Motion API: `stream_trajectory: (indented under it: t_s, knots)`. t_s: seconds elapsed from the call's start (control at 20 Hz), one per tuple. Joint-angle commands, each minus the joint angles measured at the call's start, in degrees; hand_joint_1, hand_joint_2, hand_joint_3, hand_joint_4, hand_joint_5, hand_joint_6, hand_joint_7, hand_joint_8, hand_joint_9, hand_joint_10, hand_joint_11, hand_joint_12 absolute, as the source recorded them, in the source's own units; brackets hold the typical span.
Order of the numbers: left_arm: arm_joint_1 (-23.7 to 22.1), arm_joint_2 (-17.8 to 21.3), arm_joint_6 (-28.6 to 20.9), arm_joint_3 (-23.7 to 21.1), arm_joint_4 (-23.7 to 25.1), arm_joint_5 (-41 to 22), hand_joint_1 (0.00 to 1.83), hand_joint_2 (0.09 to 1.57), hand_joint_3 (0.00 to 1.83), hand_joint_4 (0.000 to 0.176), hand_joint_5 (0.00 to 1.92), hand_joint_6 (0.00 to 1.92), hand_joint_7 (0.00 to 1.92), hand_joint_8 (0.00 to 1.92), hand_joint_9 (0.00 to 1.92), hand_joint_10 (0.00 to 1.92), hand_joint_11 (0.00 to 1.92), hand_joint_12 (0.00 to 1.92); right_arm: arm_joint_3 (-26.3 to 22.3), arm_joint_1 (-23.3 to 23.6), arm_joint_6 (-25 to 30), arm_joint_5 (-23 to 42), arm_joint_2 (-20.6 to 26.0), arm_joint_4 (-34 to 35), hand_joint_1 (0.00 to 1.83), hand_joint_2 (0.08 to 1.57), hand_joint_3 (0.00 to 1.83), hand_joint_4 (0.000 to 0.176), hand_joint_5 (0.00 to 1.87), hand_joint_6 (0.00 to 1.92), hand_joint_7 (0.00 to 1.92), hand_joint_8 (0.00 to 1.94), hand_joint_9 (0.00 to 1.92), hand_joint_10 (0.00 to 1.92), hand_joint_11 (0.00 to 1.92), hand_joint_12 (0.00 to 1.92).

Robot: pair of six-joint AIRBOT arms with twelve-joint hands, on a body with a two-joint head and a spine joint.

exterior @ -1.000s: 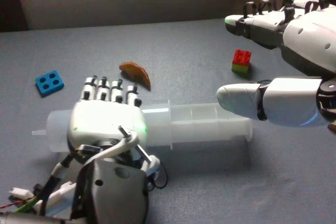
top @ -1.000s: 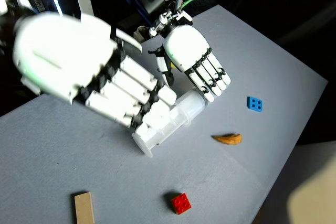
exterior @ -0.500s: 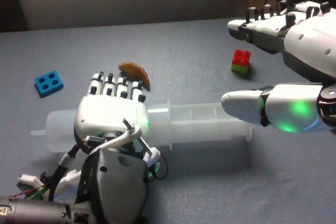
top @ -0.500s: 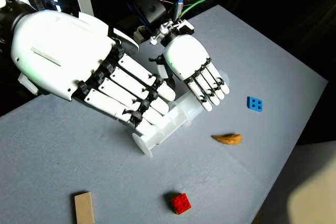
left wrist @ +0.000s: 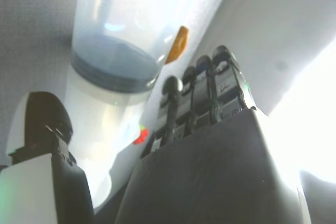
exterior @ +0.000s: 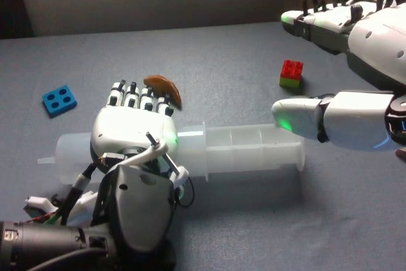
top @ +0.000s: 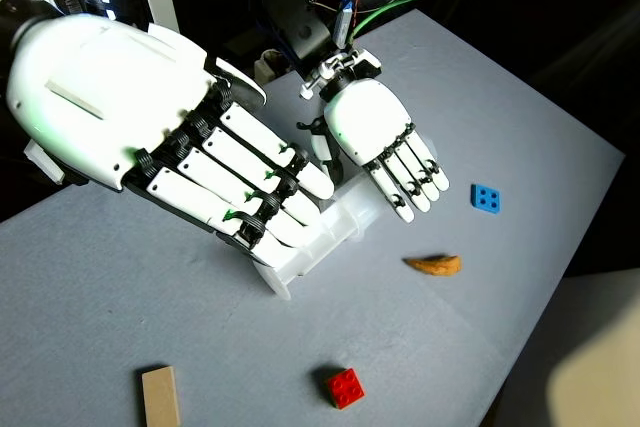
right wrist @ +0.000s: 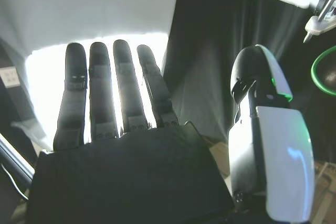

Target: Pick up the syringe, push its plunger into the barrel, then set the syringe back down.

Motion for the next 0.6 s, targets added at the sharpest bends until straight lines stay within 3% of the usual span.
stream_trajectory:
  t_s: [0.0, 0.2, 0.25, 0.3, 0.55]
  knots:
    - [0.0, -0.2, 0.1, 0.5, 5.5, -2.5, 0.76, 1.09, 0.01, 0.000, 0.05, 0.00, 0.02, 0.00, 0.00, 0.00, 0.00, 0.00, -0.2, 0.5, 0.3, 1.7, 0.3, -3.6, 0.19, 1.12, 0.00, 0.000, 0.16, 0.00, 0.20, 0.00, 0.20, 0.00, 0.00, 0.68]
    - [0.0, -0.3, -0.1, 1.7, 5.7, -1.5, 0.78, 1.09, 0.00, 0.000, 0.02, 0.01, 0.02, 0.00, 0.00, 0.00, 0.00, 0.00, -0.7, 1.2, -0.8, 0.6, 0.0, -3.6, 0.19, 1.11, 0.00, 0.000, 0.18, 0.00, 0.21, 0.00, 0.20, 0.00, 0.00, 0.61]
    - [0.0, -0.4, -0.1, 1.9, 5.7, -1.2, 0.70, 1.13, 0.02, 0.000, 0.00, 0.00, 0.00, 0.00, 0.00, 0.00, 0.00, 0.00, -0.8, 1.0, -0.6, 0.7, -0.1, -3.6, 0.14, 1.12, 0.01, 0.000, 0.17, 0.00, 0.21, 0.00, 0.20, 0.00, 0.00, 0.61]
    - [0.0, -0.5, -0.1, 2.1, 5.7, -1.0, 0.78, 1.10, 0.00, 0.000, 0.05, 0.02, 0.01, 0.00, 0.00, 0.00, 0.00, 0.00, -0.8, 0.7, -0.8, 1.0, -0.1, -3.6, 0.17, 1.12, 0.00, 0.000, 0.17, 0.00, 0.22, 0.00, 0.20, 0.00, 0.00, 0.63]
    - [0.3, -1.7, -0.2, 3.2, 6.0, 0.2, 0.78, 1.09, 0.00, 0.000, 0.01, 0.00, 0.00, 0.00, 0.00, 0.00, 0.00, 0.00, -1.0, 0.5, -2.8, 0.7, -0.1, -2.0, 0.17, 1.12, 0.00, 0.000, 0.18, 0.00, 0.21, 0.00, 0.20, 0.00, 0.00, 0.69]
